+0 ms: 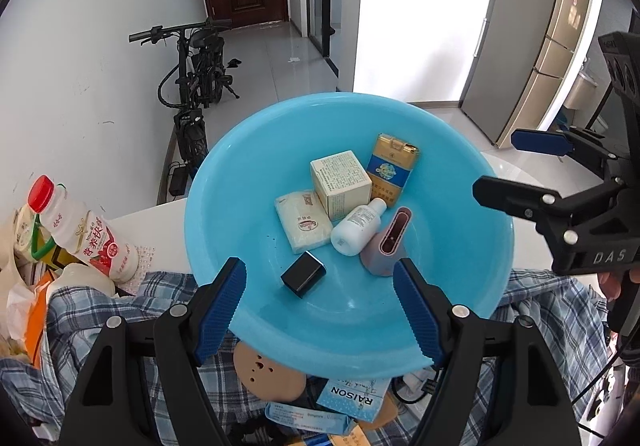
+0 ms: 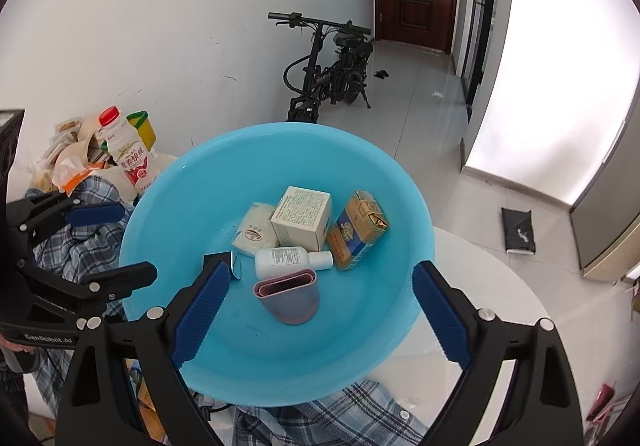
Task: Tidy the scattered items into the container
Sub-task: 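Withdraw both open tools from the basin back over the shirt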
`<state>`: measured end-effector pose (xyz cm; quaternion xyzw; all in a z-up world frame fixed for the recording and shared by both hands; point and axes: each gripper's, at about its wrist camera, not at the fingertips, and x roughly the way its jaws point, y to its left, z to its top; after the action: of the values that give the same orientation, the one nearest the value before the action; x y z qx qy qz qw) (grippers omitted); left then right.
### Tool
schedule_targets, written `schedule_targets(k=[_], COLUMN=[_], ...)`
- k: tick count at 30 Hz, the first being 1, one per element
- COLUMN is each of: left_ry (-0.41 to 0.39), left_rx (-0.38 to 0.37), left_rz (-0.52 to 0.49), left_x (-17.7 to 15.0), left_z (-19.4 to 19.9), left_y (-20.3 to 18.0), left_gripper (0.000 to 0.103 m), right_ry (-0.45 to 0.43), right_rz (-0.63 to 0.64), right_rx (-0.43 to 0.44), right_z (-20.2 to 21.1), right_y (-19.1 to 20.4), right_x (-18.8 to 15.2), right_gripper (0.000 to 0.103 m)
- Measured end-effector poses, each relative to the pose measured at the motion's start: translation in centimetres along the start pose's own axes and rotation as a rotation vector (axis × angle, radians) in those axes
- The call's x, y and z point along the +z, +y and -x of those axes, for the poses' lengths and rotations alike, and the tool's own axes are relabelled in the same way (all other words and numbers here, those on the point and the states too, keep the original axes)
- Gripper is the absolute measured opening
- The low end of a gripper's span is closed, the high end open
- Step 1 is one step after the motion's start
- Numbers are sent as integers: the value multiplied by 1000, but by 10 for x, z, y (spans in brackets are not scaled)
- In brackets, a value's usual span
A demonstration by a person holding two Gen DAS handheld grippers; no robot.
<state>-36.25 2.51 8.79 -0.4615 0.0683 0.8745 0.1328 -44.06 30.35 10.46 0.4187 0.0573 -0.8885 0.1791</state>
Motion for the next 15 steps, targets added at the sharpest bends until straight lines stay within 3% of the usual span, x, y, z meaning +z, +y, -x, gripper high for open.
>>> schedule_targets(k=[15], left_ry=[-72], left_rx=[32], left_rz=[9], left_x=[-43], left_z=[50], left_y=[0], left_gripper=[78], right_ry=[-88], right_rz=[67], right_rx=[29], right_z=[51], right_y=[42], right_x=[-29], right_gripper=[92])
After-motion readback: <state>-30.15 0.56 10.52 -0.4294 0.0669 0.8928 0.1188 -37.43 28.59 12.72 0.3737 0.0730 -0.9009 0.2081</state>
